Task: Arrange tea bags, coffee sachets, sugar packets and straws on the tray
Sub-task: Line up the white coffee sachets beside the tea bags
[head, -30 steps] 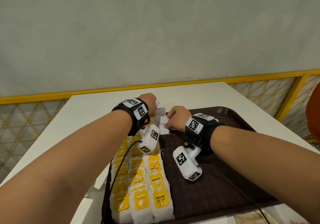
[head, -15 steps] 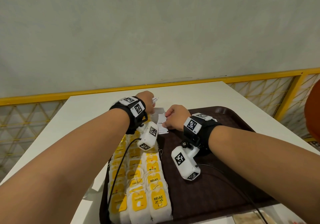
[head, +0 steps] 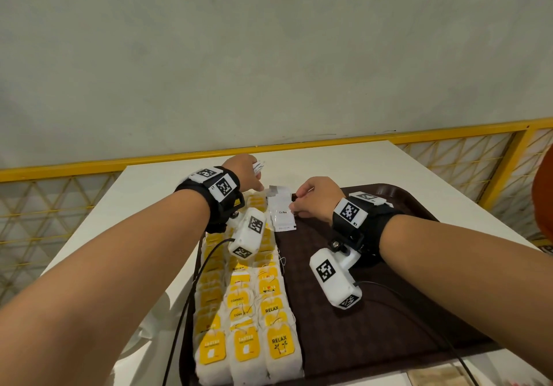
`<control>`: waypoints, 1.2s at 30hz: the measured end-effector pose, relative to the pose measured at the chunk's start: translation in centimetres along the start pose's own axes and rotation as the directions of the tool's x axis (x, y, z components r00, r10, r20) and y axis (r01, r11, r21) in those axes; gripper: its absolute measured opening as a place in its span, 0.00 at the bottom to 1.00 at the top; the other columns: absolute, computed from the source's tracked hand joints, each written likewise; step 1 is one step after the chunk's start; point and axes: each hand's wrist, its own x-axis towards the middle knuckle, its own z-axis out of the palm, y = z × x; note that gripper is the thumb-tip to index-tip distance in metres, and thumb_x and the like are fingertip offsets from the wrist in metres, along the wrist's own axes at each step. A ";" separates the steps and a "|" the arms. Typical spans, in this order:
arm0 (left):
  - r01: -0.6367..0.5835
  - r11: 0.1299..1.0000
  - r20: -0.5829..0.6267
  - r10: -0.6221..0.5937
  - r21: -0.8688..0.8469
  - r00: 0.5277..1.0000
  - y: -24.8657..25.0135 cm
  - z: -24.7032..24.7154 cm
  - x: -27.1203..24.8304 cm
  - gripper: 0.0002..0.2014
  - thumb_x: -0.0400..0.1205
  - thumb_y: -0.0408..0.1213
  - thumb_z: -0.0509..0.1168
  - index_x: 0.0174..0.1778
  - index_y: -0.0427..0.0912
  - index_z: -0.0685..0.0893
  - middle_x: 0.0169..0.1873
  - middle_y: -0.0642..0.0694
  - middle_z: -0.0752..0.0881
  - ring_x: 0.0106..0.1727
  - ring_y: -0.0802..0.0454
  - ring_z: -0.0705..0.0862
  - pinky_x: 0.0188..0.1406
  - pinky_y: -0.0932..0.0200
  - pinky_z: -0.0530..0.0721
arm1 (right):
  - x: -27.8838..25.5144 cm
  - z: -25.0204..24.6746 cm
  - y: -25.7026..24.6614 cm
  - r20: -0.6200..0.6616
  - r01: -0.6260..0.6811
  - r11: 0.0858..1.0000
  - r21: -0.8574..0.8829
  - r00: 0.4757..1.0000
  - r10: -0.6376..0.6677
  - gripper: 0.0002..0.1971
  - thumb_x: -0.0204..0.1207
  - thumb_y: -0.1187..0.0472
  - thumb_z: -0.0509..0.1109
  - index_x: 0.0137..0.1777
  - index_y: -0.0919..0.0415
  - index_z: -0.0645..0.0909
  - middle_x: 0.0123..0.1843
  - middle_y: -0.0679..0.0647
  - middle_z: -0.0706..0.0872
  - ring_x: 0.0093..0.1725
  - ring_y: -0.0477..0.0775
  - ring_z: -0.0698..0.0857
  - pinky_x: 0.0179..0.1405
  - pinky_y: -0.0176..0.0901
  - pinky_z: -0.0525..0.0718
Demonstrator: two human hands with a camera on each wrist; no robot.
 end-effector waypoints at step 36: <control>0.016 1.000 -0.006 -0.016 -0.018 1.000 -0.5 0.3 -0.7 0.15 0.75 0.36 0.74 0.32 0.46 0.73 0.42 0.45 0.80 0.44 0.47 0.77 0.43 0.57 0.74 | 0.0 1.4 -0.3 -0.021 0.062 0.987 -0.146 0.998 -0.065 0.16 0.74 0.69 0.70 0.61 0.59 0.80 0.60 0.56 0.85 0.57 0.54 0.84 0.47 0.37 0.77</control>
